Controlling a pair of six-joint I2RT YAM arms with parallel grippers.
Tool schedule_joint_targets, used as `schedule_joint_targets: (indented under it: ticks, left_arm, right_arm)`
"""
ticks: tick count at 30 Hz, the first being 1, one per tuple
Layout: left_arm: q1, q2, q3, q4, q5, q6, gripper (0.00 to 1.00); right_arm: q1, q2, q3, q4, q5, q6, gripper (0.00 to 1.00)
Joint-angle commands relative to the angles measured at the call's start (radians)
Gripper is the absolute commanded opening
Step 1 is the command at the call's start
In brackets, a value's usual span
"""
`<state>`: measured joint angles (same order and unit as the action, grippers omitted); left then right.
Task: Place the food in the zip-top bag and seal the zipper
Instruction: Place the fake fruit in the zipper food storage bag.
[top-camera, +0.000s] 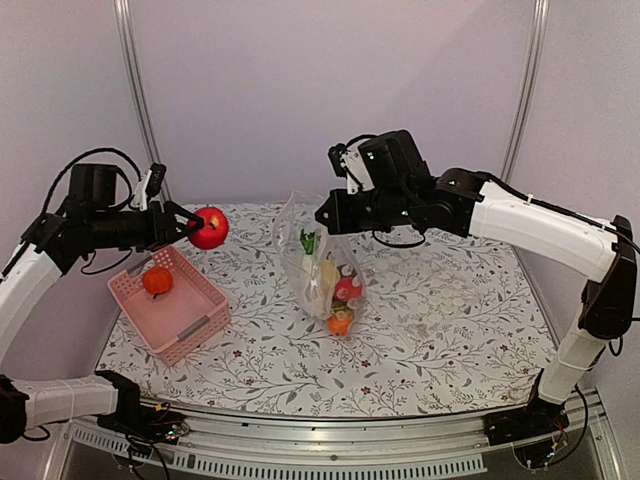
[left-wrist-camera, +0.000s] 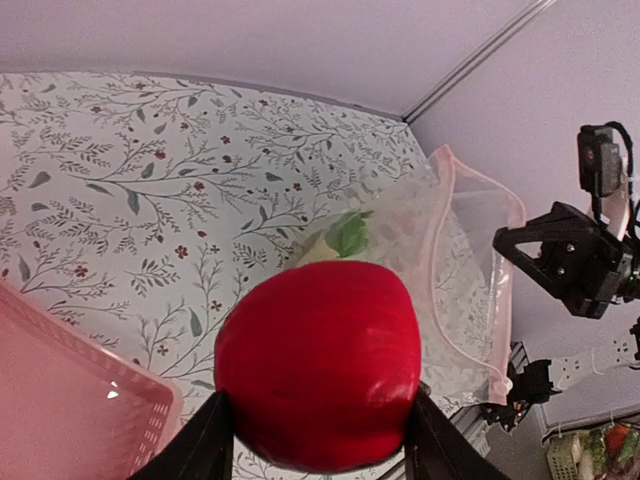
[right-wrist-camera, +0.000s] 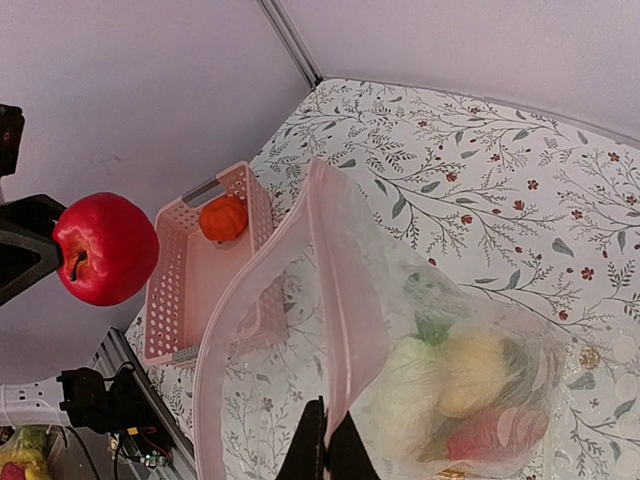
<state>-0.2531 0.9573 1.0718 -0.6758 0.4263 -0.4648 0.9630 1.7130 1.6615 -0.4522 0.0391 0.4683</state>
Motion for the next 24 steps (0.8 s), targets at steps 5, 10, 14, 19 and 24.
schedule_joint_targets:
  ticks: [5, 10, 14, 19, 24]
  left_arm:
    - [-0.228, 0.075, 0.101, 0.200, 0.054, -0.072, 0.53]
    - [-0.340, 0.169, 0.161, 0.236, 0.011, -0.051, 0.53]
    - [-0.403, 0.242, 0.207, 0.235, -0.030, -0.024, 0.52]
    - [-0.446, 0.302, 0.235, 0.218, -0.089, 0.001, 0.52]
    - [-0.464, 0.335, 0.259, 0.173, -0.169, 0.017, 0.51]
  right_arm:
    - [0.005, -0.018, 0.016, -0.012, -0.002, -0.010, 0.00]
    - [0.006, -0.019, 0.017, -0.010, -0.004, -0.008, 0.00]
    - [0.006, -0.020, 0.017, -0.010, -0.005, -0.007, 0.00]
    - [0.006, -0.024, 0.015, -0.010, -0.004, -0.009, 0.00]
    - [0.005, -0.029, 0.015, -0.009, -0.003, -0.011, 0.00]
